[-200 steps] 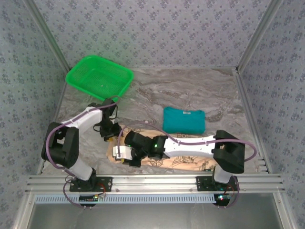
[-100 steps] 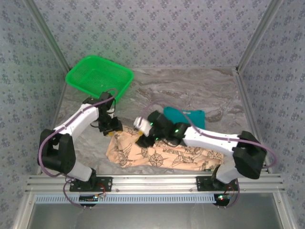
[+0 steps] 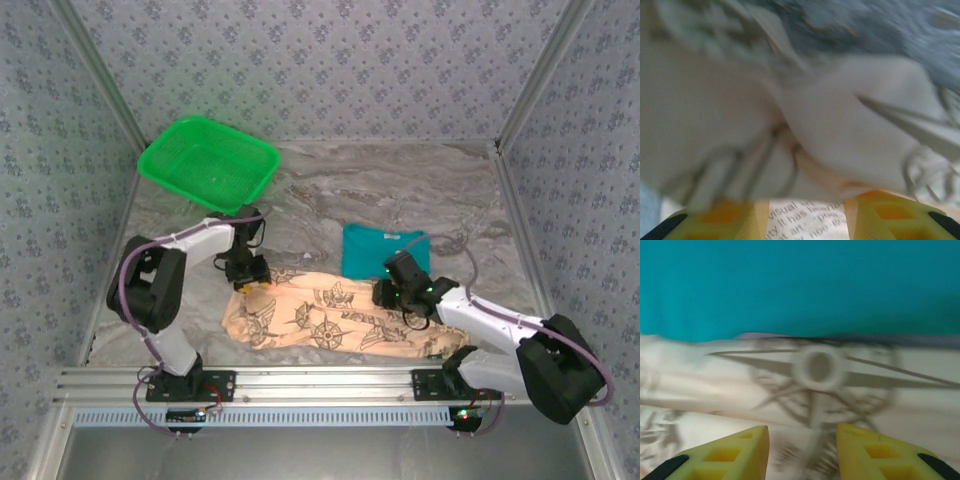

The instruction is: Fold the inside-out t-shirt

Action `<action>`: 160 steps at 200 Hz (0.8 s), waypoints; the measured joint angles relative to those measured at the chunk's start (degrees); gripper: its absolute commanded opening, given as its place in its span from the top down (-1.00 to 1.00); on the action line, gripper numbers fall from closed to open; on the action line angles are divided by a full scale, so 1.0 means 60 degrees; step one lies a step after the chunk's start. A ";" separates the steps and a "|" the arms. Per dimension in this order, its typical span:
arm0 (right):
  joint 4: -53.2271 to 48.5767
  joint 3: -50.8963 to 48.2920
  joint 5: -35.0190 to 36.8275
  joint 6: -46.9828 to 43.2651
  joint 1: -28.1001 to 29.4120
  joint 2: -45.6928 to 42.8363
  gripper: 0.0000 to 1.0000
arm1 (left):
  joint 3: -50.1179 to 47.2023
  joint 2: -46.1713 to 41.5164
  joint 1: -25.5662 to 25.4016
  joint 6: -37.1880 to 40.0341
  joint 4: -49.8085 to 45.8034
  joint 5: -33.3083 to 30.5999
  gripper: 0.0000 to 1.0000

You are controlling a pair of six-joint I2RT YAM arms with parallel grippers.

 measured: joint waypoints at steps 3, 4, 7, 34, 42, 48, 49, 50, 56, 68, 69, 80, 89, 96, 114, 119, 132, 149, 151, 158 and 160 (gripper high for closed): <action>-0.0091 -0.0011 0.0011 0.0084 -0.0138 -0.0004 0.18 | 0.0000 0.0029 0.0044 0.0000 0.0000 0.0018 0.11; -0.0113 -0.0011 0.0018 0.0084 -0.0171 -0.0004 0.18 | 0.0000 0.0033 0.0058 0.0000 0.0000 0.0029 0.11; -0.0171 -0.0018 0.0011 0.0117 -0.0302 0.0000 0.18 | -0.0004 0.0033 0.0117 0.0000 0.0007 0.0076 0.11; -0.0426 -0.0025 -0.0178 0.0222 -0.1388 0.0182 0.19 | -0.0237 -0.0164 0.0488 0.0055 0.0266 0.0124 0.11; -0.0426 -0.0025 -0.0280 0.0222 -0.1537 0.0160 0.17 | -0.0335 -0.0251 0.0572 0.0098 0.0335 0.0146 0.10; -0.0441 -0.0025 -0.0339 0.0226 -0.1599 0.0120 0.15 | -0.0437 -0.0342 0.0634 0.0164 0.0382 0.0149 0.10; -0.0444 -0.0025 -0.0346 0.0222 -0.1603 0.0117 0.14 | -0.0448 -0.0353 0.0641 0.0171 0.0397 0.0149 0.10; -0.0448 -0.0025 -0.0350 0.0226 -0.1606 0.0109 0.14 | -0.0477 -0.0375 0.0656 0.0197 0.0401 0.0149 0.10; -0.0506 -0.0025 -0.0364 0.0219 -0.1657 0.0040 0.12 | -0.0594 -0.0481 0.0721 0.0255 0.0433 0.0142 0.10; -0.0729 -0.0018 -0.0350 0.0197 -0.1749 -0.0142 0.09 | -0.0856 -0.0725 0.0914 0.0408 0.0441 0.0120 0.07; -0.0765 -0.0015 -0.0350 0.0178 -0.1759 -0.0164 0.08 | -0.0896 -0.0758 0.0943 0.0412 0.0441 0.0113 0.07; -0.1078 0.0102 -0.0353 0.0018 -0.1821 -0.0339 0.05 | -0.1184 -0.1064 0.1206 0.0539 0.0408 0.0117 0.04; -0.1326 0.0346 -0.0401 -0.0193 -0.1883 -0.0386 0.02 | -0.1355 -0.1249 0.1370 0.0594 0.0317 0.0120 0.04; -0.1468 0.0641 -0.0470 -0.0455 -0.1927 -0.0353 -0.02 | -0.1435 -0.1359 0.1486 0.0652 0.0204 0.0124 0.03; -0.1530 0.1661 -0.0648 -0.1275 -0.2004 0.0062 -0.06 | -0.1432 -0.1468 0.1570 0.0754 -0.0073 0.0186 0.02; -0.1490 0.1989 -0.0670 -0.1479 -0.1996 0.0262 -0.07 | -0.1406 -0.1490 0.1566 0.0772 -0.0157 0.0211 0.02; -0.1413 0.2827 -0.0543 -0.1847 -0.1814 0.0940 -0.10 | -0.1246 -0.1570 0.1566 0.0816 -0.0404 0.0251 0.02; -0.1053 0.3792 0.0069 -0.2149 -0.1257 0.2098 -0.13 | -0.0878 -0.1770 0.1566 0.0841 -0.0652 0.0248 0.00; -0.0987 0.3872 0.0142 -0.2186 -0.1191 0.2218 -0.13 | -0.0827 -0.1807 0.1566 0.0841 -0.0659 0.0248 0.01; -0.0750 0.4080 0.0415 -0.2273 -0.0994 0.2677 -0.13 | -0.0663 -0.1927 0.1566 0.0841 -0.0699 0.0248 0.00; -0.0685 0.4120 0.0466 -0.2266 -0.0954 0.2823 -0.13 | -0.0616 -0.1971 0.1566 0.0841 -0.0703 0.0244 0.00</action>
